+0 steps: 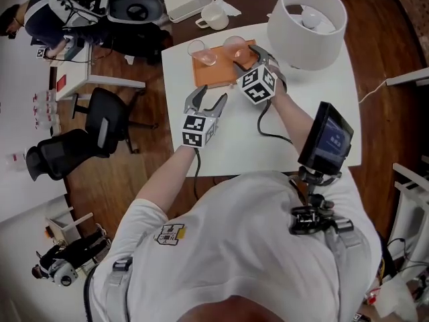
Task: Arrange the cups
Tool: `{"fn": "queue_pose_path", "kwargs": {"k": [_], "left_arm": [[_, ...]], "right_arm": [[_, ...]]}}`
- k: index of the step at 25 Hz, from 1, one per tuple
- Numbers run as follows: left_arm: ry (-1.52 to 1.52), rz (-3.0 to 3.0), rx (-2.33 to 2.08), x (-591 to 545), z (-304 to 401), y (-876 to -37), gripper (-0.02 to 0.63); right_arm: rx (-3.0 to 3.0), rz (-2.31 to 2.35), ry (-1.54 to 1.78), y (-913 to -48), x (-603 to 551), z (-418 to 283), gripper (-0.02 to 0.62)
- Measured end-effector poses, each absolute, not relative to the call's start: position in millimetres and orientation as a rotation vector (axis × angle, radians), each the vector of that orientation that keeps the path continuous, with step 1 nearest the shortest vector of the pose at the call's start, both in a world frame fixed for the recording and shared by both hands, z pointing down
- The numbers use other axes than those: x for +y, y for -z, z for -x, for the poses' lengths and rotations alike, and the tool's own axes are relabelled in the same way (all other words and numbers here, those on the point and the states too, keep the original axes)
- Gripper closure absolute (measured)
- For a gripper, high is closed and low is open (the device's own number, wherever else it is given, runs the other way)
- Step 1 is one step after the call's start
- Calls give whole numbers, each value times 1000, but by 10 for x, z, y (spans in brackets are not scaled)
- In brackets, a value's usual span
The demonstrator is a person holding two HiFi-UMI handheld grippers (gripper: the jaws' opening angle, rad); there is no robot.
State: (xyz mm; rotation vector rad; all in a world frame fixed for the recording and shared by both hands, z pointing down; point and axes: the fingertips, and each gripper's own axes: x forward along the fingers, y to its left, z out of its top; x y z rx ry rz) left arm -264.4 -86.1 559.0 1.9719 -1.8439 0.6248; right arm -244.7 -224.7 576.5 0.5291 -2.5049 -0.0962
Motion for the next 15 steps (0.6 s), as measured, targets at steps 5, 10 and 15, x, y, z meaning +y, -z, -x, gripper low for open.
{"fn": "queue_pose_path", "kwargs": {"k": [5, 10, 15], "left_arm": [[-635, -1952, -1827, -819, 2664, -5680, 331], [-634, -1953, -1815, -780, 2615, -5676, 331], [-631, -1958, -1805, -743, 2582, -5699, 331]], "right_arm": [[-2502, -525, 81, -5815, -2266, 2519, 298], [-2505, -500, 71, -5805, -2240, 2551, 299], [-2497, -493, 91, -5823, -2239, 2548, 299]]}}
